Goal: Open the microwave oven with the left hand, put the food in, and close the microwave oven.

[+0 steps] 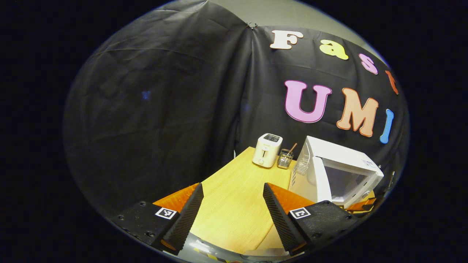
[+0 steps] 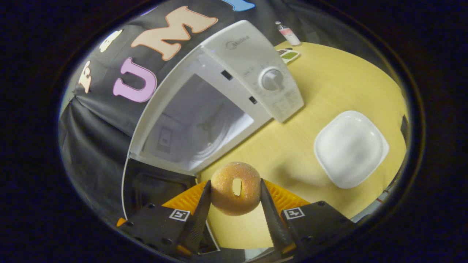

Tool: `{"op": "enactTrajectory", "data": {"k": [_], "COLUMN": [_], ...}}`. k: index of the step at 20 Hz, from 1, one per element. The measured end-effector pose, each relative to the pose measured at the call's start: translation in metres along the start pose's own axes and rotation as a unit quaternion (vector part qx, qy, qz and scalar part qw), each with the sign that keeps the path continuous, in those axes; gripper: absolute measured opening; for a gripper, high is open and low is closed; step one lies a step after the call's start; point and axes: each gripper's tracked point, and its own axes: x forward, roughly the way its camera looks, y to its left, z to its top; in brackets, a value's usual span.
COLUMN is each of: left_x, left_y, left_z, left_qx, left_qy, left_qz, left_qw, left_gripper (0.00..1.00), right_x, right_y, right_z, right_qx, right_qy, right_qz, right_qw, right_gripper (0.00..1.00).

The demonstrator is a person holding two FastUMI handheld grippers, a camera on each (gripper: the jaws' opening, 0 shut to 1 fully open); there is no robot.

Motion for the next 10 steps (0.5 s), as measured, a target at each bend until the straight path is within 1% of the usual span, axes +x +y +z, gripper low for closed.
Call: {"op": "enactTrajectory", "data": {"k": [1,3,4,5,6,10], "left_x": [0.002,0.007,0.009,0.011,0.012,0.014], "left_y": [-0.002,-0.003,-0.004,-0.004,-0.005,-0.006], "left_z": [0.000,-0.001,-0.002,-0.005,-0.008,-0.017], "left_qx": [0.003,0.008,0.009,0.011,0.011,0.004], "left_qy": [0.002,0.007,0.010,0.016,0.022,0.037], "left_qz": [-0.005,-0.014,-0.018,-0.022,-0.026,-0.041], "left_qw": [1.000,1.000,1.000,1.000,0.999,0.998], "left_gripper": [0.96,0.96,0.96,0.96,0.96,0.96], "right_x": [0.009,0.026,0.035,0.045,0.055,0.086], "right_y": [0.012,0.036,0.042,0.046,0.049,0.056], "right_z": [0.002,0.008,0.011,0.012,0.014,0.022], "right_qx": [0.009,0.023,0.024,0.022,0.014,-0.027], "right_qy": [-0.014,-0.049,-0.064,-0.079,-0.094,-0.136], "right_qz": [0.012,0.036,0.039,0.037,0.033,0.016], "right_qw": [1.000,0.998,0.997,0.996,0.995,0.990], "right_gripper": [0.77,0.77,0.77,0.77,0.70,0.70]}}
